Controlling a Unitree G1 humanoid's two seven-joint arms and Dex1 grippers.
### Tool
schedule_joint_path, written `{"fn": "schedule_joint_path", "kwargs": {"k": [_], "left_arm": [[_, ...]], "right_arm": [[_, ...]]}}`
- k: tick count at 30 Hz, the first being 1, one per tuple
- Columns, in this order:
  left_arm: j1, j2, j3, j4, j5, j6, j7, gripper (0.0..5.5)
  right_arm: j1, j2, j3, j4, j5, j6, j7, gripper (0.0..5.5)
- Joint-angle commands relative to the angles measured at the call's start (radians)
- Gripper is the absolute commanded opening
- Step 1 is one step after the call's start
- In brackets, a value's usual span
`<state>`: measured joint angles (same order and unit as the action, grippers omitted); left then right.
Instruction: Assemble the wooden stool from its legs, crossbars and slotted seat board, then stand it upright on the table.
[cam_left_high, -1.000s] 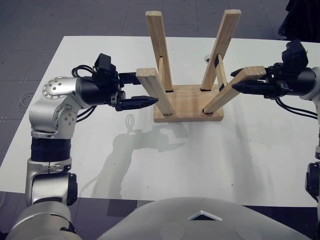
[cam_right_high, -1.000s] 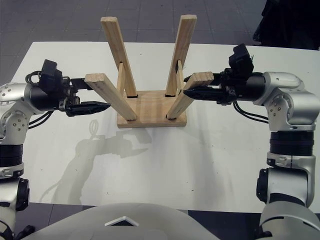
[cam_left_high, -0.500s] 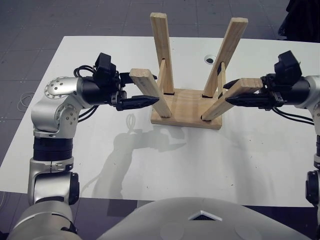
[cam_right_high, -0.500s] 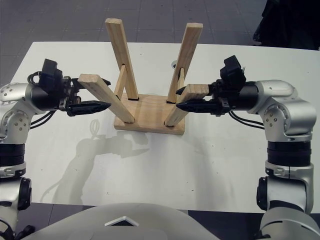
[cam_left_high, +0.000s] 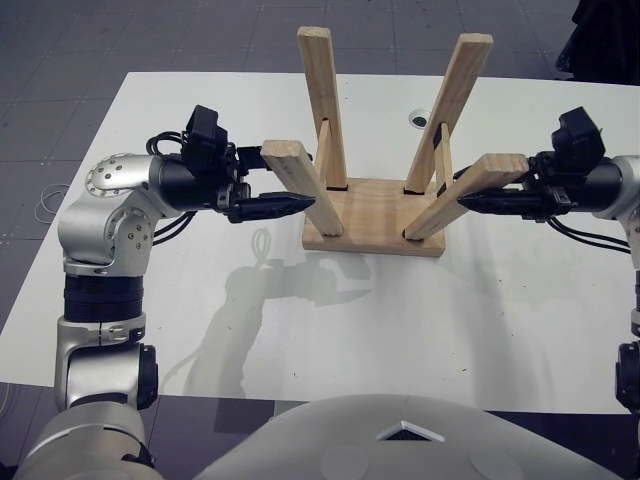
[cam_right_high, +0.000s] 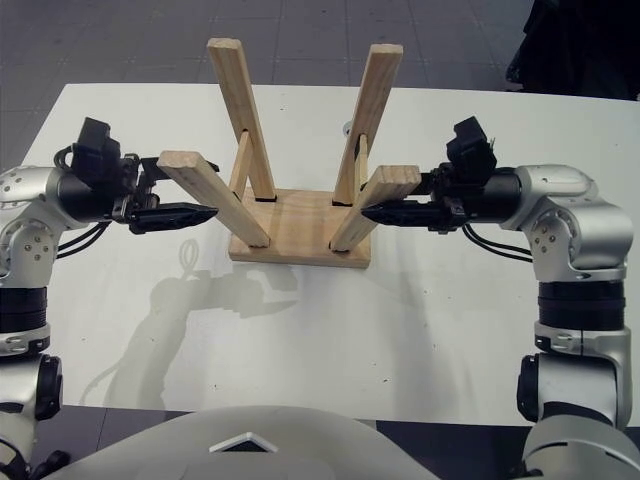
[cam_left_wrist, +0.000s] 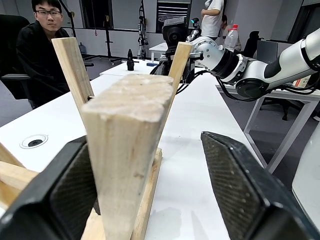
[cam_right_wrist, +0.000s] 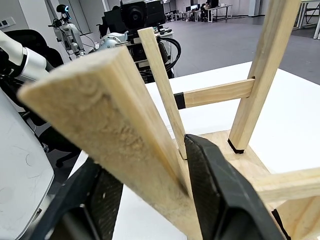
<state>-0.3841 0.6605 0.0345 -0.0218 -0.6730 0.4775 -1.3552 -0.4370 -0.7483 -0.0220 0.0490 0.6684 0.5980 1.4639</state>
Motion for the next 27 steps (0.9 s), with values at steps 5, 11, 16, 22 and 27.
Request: {"fn": "schedule_joint_path", "kwargs": {"k": [5, 11, 16, 22, 27], "left_arm": [[-0.013, 0.009, -0.008, 0.011, 0.018, -0.01, -0.013, 2.25], [0.012, 0.021, -0.017, -0.007, 0.011, 0.005, -0.033, 1.51], [0.048, 0.027, -0.005, -0.07, -0.017, 0.036, -0.016, 1.31], [0.159, 0.049, 0.033, -0.249, -0.11, 0.133, 0.04, 1.27], [0.272, 0.059, 0.081, -0.403, -0.205, 0.193, 0.108, 1.26]], "right_arm": [[-0.014, -0.014, 0.008, 0.002, -0.015, -0.018, 0.015, 1.52], [-0.016, -0.01, 0.014, -0.002, -0.017, -0.014, 0.017, 1.52], [-0.004, -0.015, 0.008, -0.031, -0.008, -0.001, 0.006, 1.49], [0.076, -0.053, -0.037, -0.2, 0.058, 0.093, -0.048, 1.48], [0.171, -0.097, -0.113, -0.358, 0.164, 0.191, -0.095, 1.47]]}}
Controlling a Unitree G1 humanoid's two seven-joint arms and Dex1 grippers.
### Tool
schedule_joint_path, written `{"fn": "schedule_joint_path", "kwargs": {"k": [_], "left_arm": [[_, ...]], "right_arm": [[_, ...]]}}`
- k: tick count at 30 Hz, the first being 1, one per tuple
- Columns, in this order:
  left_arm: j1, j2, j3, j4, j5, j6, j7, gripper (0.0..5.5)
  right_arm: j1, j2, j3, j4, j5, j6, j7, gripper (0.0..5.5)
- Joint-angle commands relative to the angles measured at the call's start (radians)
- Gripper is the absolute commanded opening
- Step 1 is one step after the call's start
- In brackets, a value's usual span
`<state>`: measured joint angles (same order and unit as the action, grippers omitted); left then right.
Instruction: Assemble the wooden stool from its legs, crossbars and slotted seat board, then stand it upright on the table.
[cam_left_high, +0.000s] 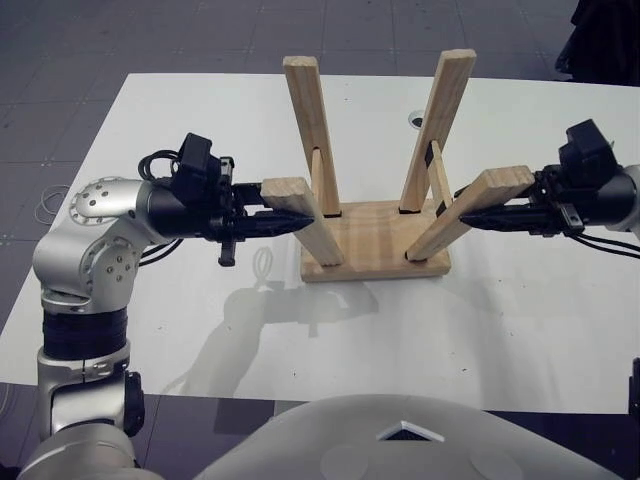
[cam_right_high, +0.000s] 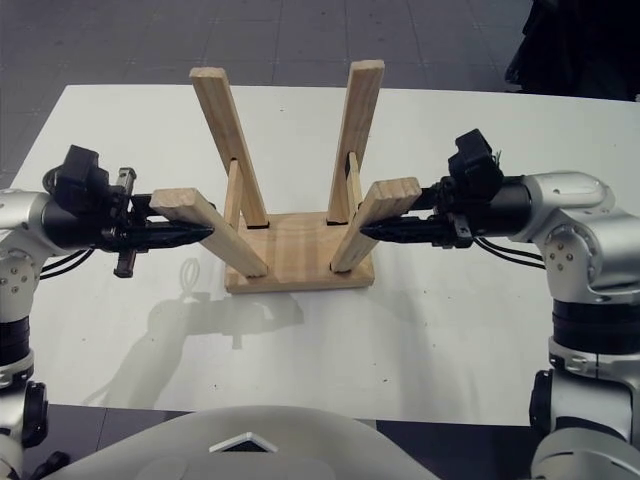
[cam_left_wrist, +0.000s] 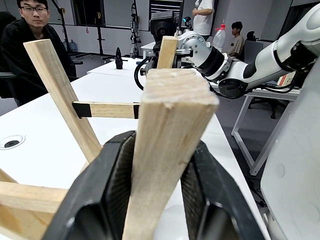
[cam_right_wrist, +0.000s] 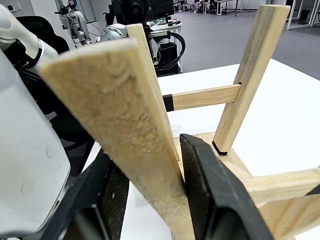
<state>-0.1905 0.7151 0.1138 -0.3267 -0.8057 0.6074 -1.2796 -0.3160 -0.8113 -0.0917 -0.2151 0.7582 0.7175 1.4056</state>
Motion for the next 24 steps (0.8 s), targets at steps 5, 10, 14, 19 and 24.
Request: {"fn": "schedule_joint_path", "kwargs": {"k": [5, 10, 14, 19, 24], "left_arm": [[0.2, 0.02, 0.09, -0.254, -0.207, 0.11, 0.127, 1.23], [0.303, 0.025, 0.159, -0.363, -0.32, 0.13, 0.211, 1.19], [0.35, 0.059, 0.218, -0.405, -0.427, 0.146, 0.255, 1.11], [0.328, 0.114, 0.243, -0.336, -0.437, 0.144, 0.238, 1.06], [0.232, 0.149, 0.191, -0.233, -0.389, 0.142, 0.216, 1.06]], "right_arm": [[0.177, -0.102, -0.136, -0.198, 0.183, 0.154, -0.044, 1.45], [0.253, -0.139, -0.23, -0.257, 0.334, 0.238, -0.075, 1.43], [0.295, -0.173, -0.315, -0.291, 0.492, 0.315, -0.11, 1.39], [0.278, -0.195, -0.331, -0.29, 0.58, 0.35, -0.178, 1.25], [0.209, -0.203, -0.245, -0.213, 0.505, 0.344, -0.222, 1.22]]}}
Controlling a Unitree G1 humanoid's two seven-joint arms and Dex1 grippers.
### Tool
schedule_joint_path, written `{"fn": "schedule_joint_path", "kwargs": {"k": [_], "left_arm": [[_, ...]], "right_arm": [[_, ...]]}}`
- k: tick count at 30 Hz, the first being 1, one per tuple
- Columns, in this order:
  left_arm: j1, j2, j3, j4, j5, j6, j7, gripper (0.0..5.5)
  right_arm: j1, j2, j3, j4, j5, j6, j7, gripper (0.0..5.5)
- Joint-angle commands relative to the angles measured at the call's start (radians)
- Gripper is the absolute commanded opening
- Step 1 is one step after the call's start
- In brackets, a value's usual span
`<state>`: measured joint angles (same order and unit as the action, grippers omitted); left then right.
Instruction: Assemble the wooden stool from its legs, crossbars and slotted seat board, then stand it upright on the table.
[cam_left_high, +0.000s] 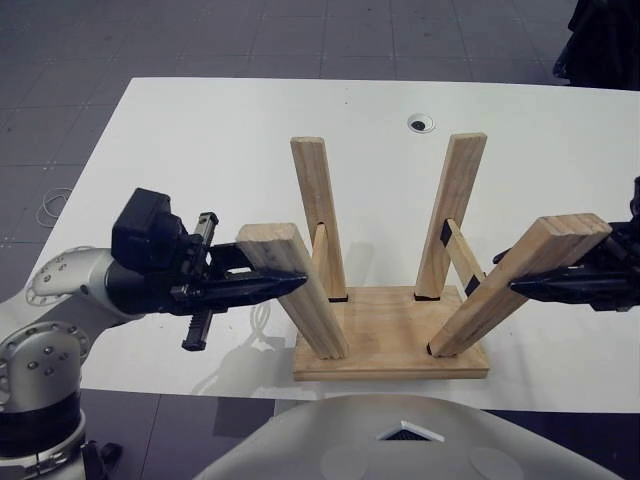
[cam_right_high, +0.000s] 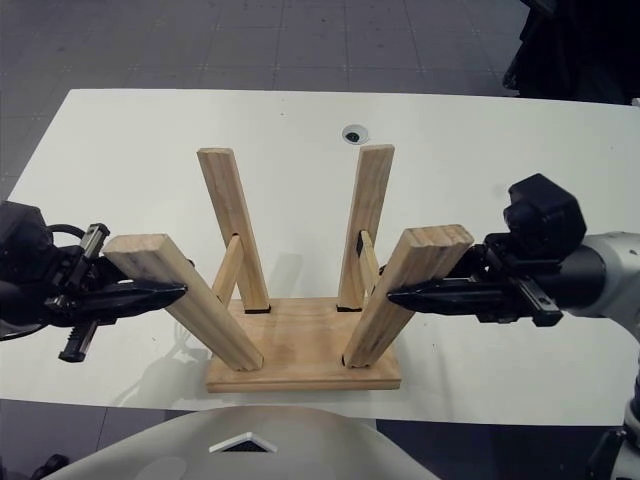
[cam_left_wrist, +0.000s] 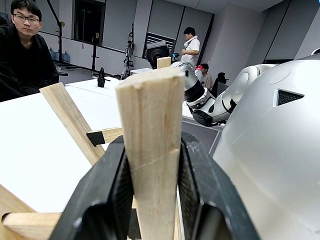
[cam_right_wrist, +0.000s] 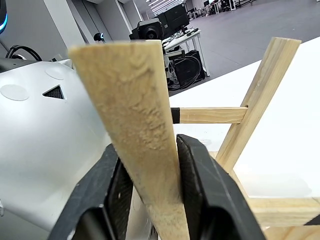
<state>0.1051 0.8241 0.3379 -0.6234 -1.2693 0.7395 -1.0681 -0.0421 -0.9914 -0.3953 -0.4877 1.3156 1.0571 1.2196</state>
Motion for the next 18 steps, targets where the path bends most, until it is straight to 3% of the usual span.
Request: {"fn": "schedule_joint_path", "kwargs": {"k": [1, 8, 18], "left_arm": [[-0.091, 0.045, -0.054, 0.088, 0.08, 0.015, -0.007, 1.06], [-0.236, 0.041, -0.181, 0.236, 0.122, 0.059, -0.078, 1.06], [-0.209, 0.06, -0.13, 0.183, 0.009, 0.136, -0.072, 1.06]], "right_arm": [[-0.093, -0.02, 0.09, 0.084, -0.081, 0.002, -0.049, 1.21], [-0.198, -0.029, 0.232, 0.168, -0.182, -0.026, -0.007, 1.16], [-0.153, -0.08, 0.201, 0.125, -0.064, 0.056, 0.042, 1.14]]}}
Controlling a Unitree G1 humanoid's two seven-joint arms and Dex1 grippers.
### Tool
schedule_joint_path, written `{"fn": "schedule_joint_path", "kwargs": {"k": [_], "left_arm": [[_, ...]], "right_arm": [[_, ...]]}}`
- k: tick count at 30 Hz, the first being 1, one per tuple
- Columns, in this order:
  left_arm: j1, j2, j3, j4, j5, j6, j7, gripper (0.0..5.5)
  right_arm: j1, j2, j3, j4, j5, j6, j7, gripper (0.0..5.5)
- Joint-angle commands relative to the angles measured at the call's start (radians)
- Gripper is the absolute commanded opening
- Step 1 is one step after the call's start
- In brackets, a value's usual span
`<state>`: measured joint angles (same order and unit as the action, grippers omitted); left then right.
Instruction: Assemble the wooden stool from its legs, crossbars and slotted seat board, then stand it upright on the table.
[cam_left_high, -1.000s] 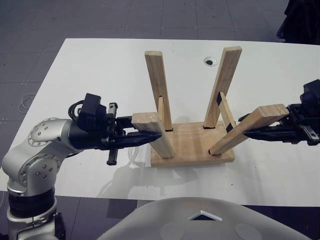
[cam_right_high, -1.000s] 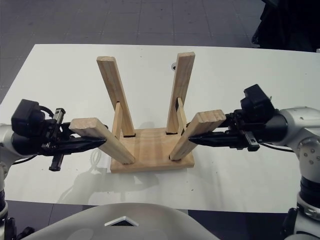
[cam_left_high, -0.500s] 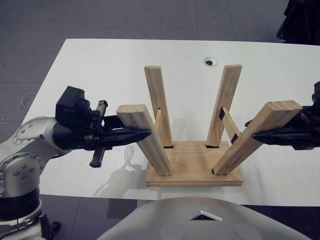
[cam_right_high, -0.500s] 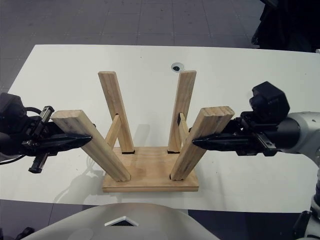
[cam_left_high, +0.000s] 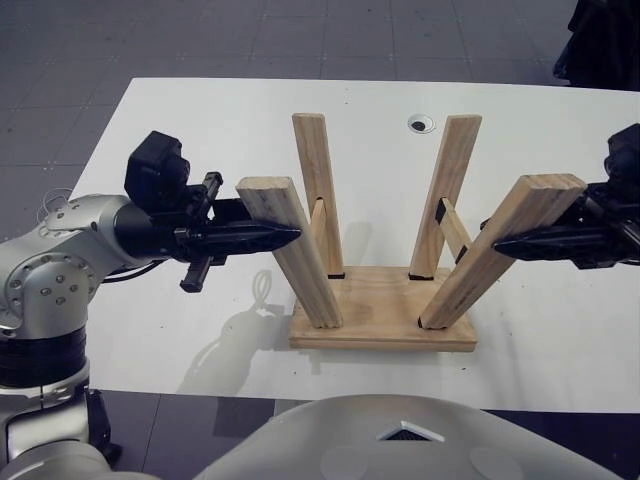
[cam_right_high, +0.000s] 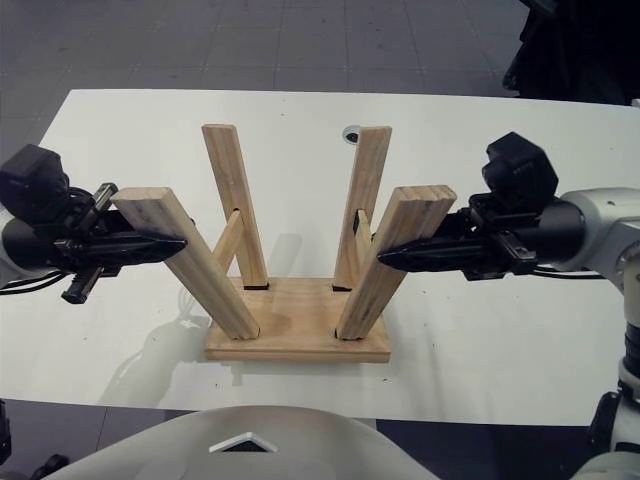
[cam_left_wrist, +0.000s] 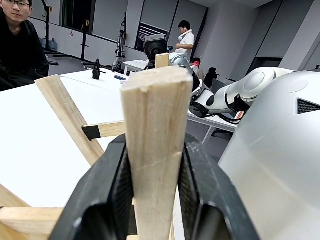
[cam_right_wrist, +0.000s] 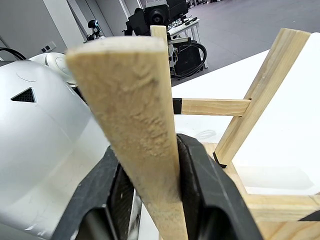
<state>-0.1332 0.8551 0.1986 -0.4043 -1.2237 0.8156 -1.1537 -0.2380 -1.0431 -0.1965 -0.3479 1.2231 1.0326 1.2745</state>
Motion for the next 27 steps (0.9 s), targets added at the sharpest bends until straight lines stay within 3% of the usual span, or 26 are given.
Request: {"fn": "schedule_joint_path", "kwargs": {"k": [1, 10, 16, 27], "left_arm": [[0.035, 0.031, 0.022, -0.05, -0.065, 0.074, 0.021, 1.06], [0.003, 0.032, 0.061, -0.053, -0.147, 0.131, 0.067, 1.06], [-0.056, -0.005, -0.04, 0.047, -0.033, 0.116, 0.035, 1.06], [-0.179, -0.064, -0.206, 0.317, 0.134, 0.093, -0.058, 1.08]], "right_arm": [[0.043, -0.031, -0.011, -0.015, 0.063, 0.101, -0.022, 1.14], [-0.024, -0.016, -0.036, 0.041, 0.204, 0.199, -0.117, 1.14], [-0.163, 0.063, 0.109, 0.175, 0.04, 0.181, -0.162, 1.13], [-0.316, 0.115, 0.337, 0.389, -0.182, 0.166, -0.025, 1.02]]}}
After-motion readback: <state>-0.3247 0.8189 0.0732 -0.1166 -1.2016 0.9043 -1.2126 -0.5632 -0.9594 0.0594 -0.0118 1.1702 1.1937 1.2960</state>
